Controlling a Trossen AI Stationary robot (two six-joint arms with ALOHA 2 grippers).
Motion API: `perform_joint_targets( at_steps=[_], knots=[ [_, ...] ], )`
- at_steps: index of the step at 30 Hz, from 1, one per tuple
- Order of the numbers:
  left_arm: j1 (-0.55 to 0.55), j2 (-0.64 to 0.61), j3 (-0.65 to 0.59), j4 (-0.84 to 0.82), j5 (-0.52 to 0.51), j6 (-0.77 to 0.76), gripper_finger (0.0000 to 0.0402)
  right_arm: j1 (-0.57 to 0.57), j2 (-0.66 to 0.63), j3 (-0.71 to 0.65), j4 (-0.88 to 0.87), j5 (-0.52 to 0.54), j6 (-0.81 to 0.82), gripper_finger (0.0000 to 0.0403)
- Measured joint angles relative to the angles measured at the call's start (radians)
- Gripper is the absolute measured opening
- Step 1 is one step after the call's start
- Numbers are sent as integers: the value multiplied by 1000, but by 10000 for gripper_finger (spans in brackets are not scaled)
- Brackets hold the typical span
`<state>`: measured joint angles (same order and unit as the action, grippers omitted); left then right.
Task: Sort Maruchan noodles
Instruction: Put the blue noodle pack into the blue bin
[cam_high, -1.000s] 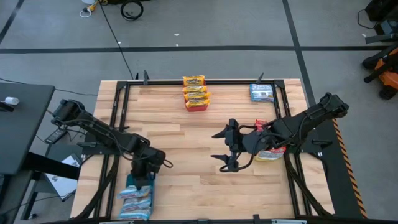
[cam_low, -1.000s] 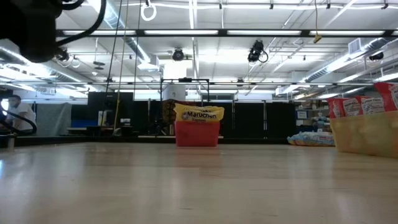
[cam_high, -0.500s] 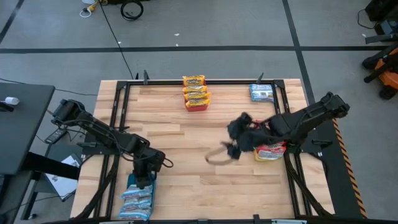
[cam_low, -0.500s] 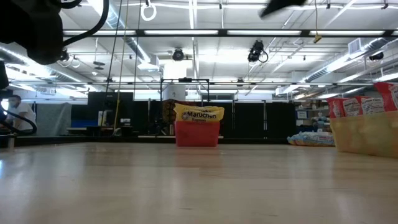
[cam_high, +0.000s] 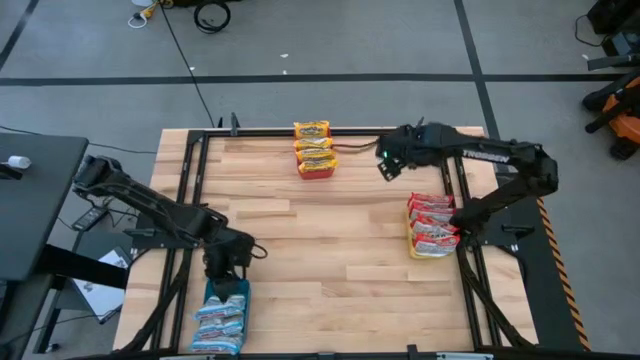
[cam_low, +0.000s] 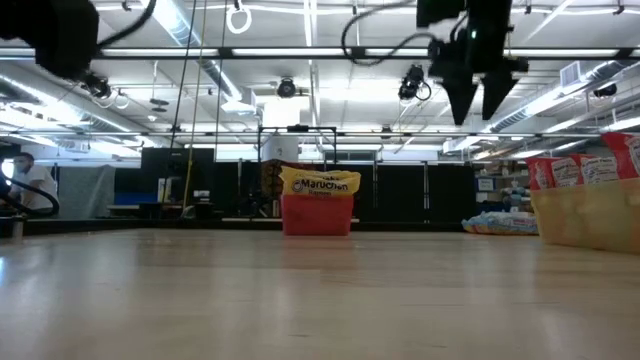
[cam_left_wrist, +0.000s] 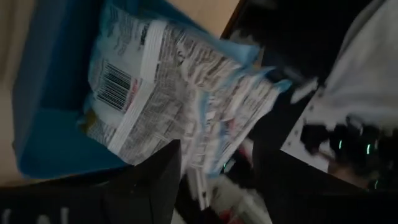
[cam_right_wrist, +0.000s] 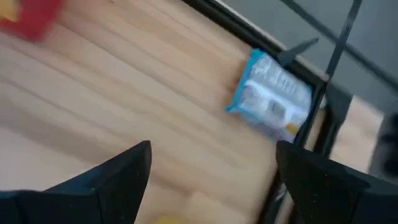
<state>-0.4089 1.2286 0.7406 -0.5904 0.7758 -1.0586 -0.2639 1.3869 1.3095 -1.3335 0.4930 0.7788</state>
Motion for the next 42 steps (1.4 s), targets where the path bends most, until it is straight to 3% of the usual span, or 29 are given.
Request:
perform_joint_targets(
  at_steps=[4, 9, 14, 17, 19, 24, 32, 37, 42],
  knots=[
    [-39, -145, 0, 1, -175, -119, 198, -128, 0, -95, 96, -18, -378, 348],
    [-131, -289, 0, 21, -529, -186, 195, -208, 1, -282, 167, -22, -751, 348],
    [-181, -334, 0, 89, -921, -123, 194, -304, 1, -427, 236, -2, -834, 348],
    [-170, -333, 0, 138, -1074, -57, 194, -392, 1, -470, 284, -46, -810, 348],
    [-145, -333, 1, 172, -1112, -26, 194, -454, 1, -485, 324, -92, -790, 348],
    [-73, -333, 1, 261, -1092, 3, 194, -581, 1, -493, 424, -215, -731, 348],
    [-24, -333, 0, 316, -1080, 34, 194, -632, 26, -492, 613, -238, -727, 337],
    [-28, -333, 1, 318, -1147, 43, 194, -643, 157, -492, 597, -233, -716, 277],
    [-25, -332, 1, 390, -1366, 116, 194, -603, 256, -474, 594, -194, -669, 179]
  ],
)
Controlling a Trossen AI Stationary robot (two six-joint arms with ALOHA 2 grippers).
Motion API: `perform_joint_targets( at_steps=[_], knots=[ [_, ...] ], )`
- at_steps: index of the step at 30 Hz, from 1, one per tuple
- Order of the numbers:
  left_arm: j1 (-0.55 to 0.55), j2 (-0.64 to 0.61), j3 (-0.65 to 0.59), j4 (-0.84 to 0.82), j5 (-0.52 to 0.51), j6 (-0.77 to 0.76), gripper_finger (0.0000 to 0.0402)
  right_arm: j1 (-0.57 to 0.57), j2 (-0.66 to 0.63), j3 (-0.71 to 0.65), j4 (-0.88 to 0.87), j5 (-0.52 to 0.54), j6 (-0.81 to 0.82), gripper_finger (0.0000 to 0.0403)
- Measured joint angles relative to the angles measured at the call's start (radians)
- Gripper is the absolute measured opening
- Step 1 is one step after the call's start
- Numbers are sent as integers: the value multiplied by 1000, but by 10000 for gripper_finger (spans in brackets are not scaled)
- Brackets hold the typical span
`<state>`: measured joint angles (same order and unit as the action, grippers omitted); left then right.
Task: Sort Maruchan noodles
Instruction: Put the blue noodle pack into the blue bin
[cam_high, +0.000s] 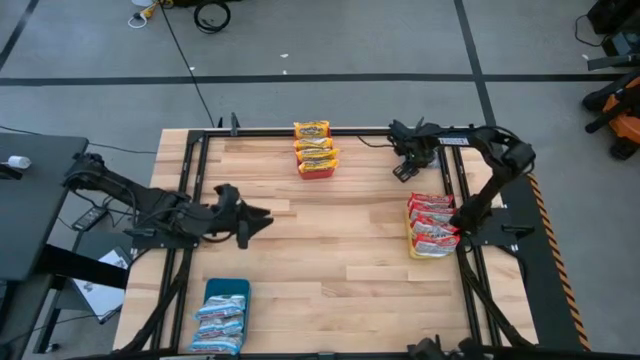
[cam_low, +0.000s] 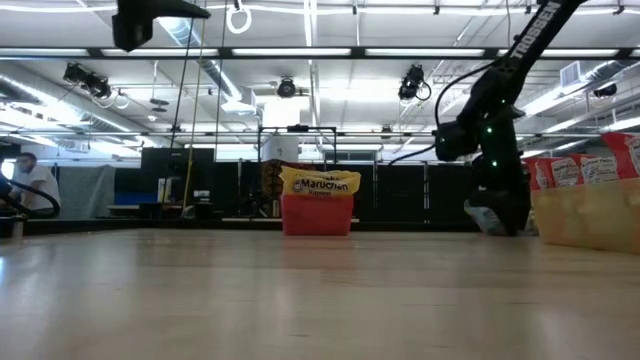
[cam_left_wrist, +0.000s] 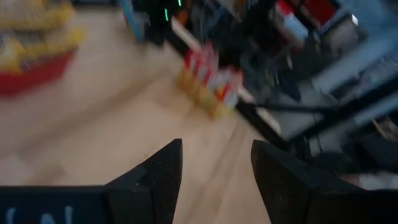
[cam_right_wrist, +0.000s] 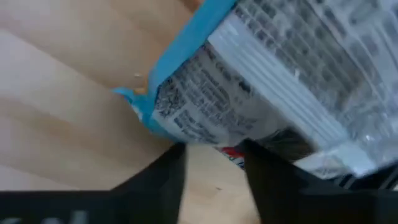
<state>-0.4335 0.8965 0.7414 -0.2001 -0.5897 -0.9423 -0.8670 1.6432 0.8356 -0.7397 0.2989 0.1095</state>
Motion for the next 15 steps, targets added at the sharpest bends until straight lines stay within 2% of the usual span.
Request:
perform_joint_targets(
  at_steps=[2, 6, 11, 15],
  knots=[
    [11, 8, 0, 54, -43, 44, 194, 9, 14, 13, -7, -14, 13, 131],
    [53, 58, 0, 182, 6, 130, 200, 24, 0, 52, 19, -35, 29, 25],
    [125, 147, 13, 207, 87, 220, 224, 54, -107, 107, -1, -46, -4, 8],
    [197, 221, 65, 206, 128, 320, 247, 83, -212, 192, -48, -132, -35, 6]
  ],
)
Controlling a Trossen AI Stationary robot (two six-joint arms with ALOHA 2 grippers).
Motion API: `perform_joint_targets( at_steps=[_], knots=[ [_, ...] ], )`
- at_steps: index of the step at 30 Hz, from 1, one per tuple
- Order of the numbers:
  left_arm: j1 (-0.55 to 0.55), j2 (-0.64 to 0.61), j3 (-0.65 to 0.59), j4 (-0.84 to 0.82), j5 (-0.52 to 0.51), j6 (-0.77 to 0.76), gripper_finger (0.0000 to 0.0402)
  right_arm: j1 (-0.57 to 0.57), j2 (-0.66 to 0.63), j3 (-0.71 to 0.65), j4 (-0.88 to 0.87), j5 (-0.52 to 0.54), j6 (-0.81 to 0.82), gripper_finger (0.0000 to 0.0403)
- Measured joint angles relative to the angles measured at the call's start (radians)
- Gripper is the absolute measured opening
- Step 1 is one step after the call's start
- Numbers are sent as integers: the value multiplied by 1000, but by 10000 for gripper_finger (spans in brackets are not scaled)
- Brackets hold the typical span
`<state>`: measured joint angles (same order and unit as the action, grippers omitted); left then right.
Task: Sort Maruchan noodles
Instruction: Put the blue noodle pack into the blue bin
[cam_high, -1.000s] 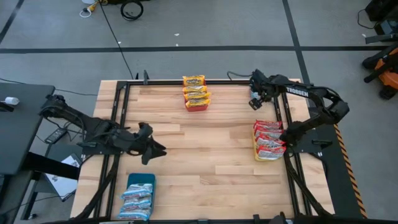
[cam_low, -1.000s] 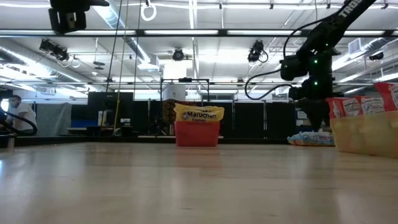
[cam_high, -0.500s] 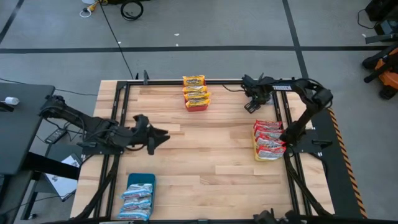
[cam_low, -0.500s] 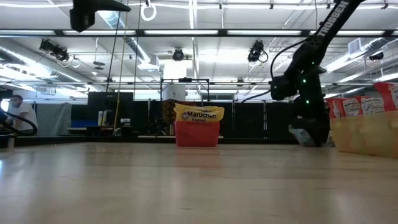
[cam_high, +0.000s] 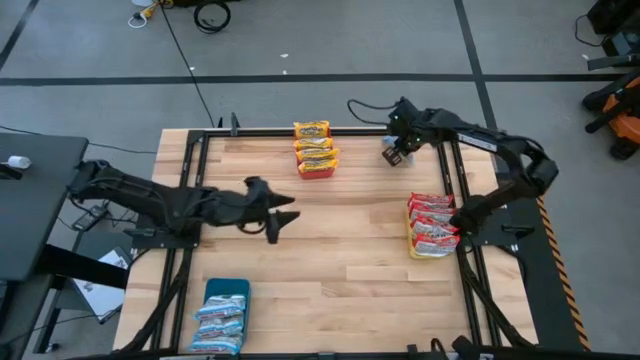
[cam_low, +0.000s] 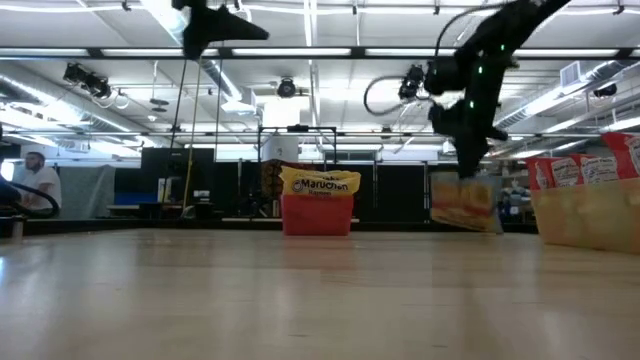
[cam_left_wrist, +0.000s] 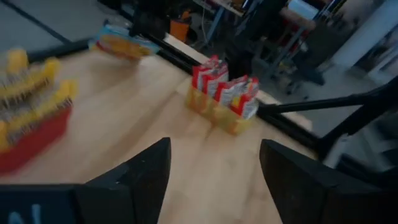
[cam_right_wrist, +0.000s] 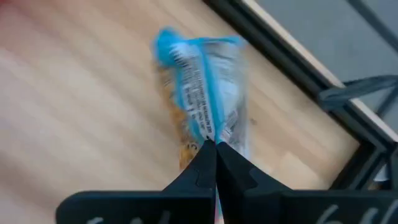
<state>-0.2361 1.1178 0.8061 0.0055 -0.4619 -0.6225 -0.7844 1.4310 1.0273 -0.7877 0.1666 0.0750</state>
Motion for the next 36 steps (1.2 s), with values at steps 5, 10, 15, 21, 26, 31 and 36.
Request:
perform_joint_targets(
  at_steps=[5, 10, 15, 21, 26, 31, 36],
  knots=[
    [82, 90, 112, -2, 49, 199, 262, 43, -83, 105, -83, -84, -23, 4],
    [138, 169, 223, 1, 64, 351, 263, 115, -127, 187, -149, -193, 10, 2],
    [191, 236, 251, -2, 85, 365, 263, 239, -170, 215, -165, -230, 88, 2],
    [216, 312, 239, 25, 233, 253, 264, 424, -222, 217, -138, -294, 230, 2],
    [171, 322, 109, 311, 227, 179, 264, 596, -291, 217, 80, -351, 400, 1],
    [145, 344, -47, 756, 182, 112, 264, 724, -337, 217, 330, -240, 519, 1],
    [179, 429, -18, 942, 252, 190, 264, 776, -328, 217, 543, -247, 563, 0]
  ],
)
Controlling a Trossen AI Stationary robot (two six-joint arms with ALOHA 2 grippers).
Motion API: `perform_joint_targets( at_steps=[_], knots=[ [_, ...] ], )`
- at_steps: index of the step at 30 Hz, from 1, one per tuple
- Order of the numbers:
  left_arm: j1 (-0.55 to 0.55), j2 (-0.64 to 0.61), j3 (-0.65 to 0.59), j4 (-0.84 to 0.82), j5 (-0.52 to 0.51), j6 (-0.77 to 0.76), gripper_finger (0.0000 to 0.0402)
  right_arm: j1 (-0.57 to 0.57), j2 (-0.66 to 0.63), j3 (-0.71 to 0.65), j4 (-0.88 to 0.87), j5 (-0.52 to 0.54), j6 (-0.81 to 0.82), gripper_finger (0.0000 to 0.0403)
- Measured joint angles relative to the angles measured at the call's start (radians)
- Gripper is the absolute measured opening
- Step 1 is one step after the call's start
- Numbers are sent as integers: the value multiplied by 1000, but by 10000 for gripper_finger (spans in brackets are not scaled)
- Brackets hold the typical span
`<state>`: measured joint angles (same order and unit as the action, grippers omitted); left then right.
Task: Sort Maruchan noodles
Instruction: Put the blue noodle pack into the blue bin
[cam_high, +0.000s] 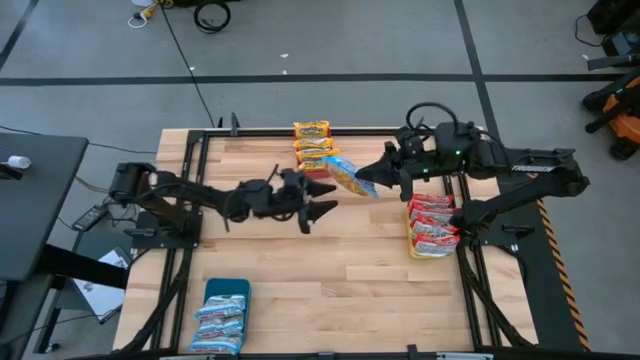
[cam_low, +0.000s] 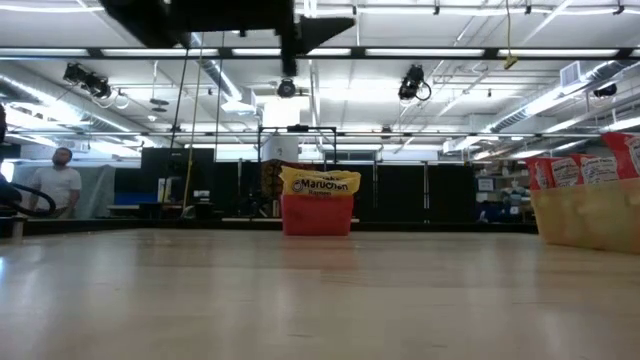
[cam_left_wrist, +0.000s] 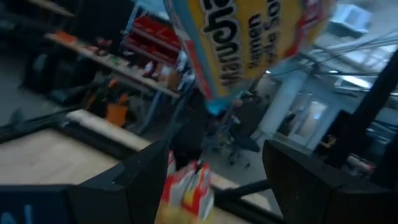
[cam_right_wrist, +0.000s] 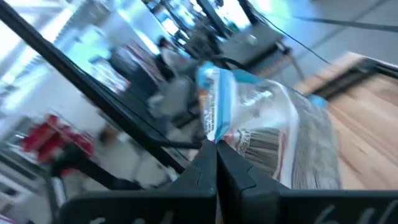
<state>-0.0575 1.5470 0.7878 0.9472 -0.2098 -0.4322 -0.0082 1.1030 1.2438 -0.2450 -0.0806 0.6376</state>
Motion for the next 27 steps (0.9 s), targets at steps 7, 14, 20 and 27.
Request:
perform_joint_targets(
  at_steps=[7, 14, 20, 27],
  knots=[
    [21, 139, 233, 36, 121, 189, 264, 5, 14, 0, 88, -46, 48, 0],
    [22, 161, 317, 19, 189, 269, 260, 22, 11, 2, 81, -54, 53, 0],
    [22, 155, 319, 24, 305, 215, 212, 22, -14, 2, 56, -50, 16, 1],
    [22, 152, 323, 26, 368, 162, 127, 20, -85, 1, -27, -45, -29, 6]
  ],
)
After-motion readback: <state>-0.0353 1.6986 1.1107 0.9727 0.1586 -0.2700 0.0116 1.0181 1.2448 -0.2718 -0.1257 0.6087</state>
